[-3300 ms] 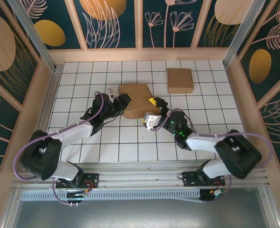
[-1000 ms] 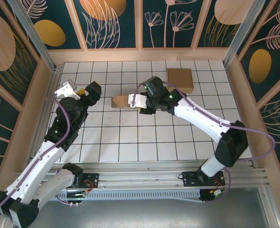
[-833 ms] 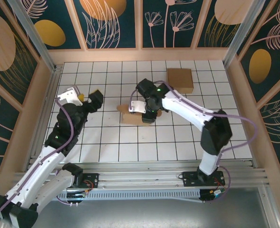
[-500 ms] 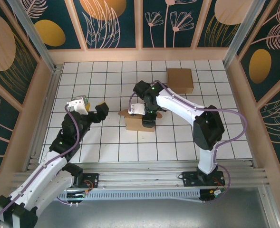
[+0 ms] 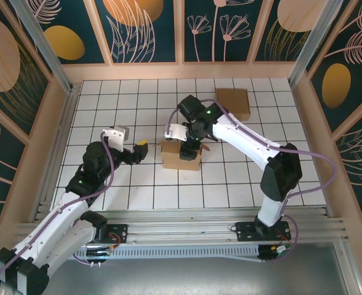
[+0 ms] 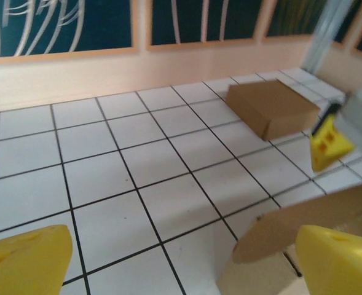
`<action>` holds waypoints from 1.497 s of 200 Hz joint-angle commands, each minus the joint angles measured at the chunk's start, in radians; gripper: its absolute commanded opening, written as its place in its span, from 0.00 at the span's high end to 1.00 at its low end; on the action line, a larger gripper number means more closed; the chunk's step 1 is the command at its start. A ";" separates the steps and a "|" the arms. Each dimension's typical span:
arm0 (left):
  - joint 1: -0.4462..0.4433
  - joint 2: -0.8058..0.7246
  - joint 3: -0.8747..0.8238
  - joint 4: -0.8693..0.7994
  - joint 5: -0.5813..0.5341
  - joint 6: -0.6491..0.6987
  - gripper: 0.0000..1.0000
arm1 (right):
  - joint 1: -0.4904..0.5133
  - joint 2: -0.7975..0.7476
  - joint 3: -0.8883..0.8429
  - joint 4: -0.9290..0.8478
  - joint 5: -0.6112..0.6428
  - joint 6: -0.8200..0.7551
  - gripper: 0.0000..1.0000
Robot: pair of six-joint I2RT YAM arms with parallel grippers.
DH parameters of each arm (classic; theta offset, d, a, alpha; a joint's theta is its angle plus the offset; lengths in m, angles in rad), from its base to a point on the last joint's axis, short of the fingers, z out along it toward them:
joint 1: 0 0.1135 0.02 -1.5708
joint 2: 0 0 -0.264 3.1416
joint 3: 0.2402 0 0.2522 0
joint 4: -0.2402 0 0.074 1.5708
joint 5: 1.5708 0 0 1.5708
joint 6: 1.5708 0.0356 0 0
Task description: Fold the paper box
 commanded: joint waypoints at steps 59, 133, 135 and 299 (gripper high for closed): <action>0.002 0.157 0.359 -0.437 0.374 0.239 0.19 | -0.285 -0.448 -0.369 0.405 -0.363 0.699 0.23; 0.002 0.339 0.416 -0.566 0.377 0.431 0.10 | -0.396 -0.565 -0.621 0.431 -0.448 0.727 0.24; 0.002 0.344 0.416 -0.562 0.371 0.429 0.10 | -0.396 -0.563 -0.621 0.436 -0.446 0.727 0.25; -0.030 0.434 0.297 -0.260 0.255 0.292 0.50 | -0.217 -0.568 -0.699 0.559 -0.182 0.616 0.65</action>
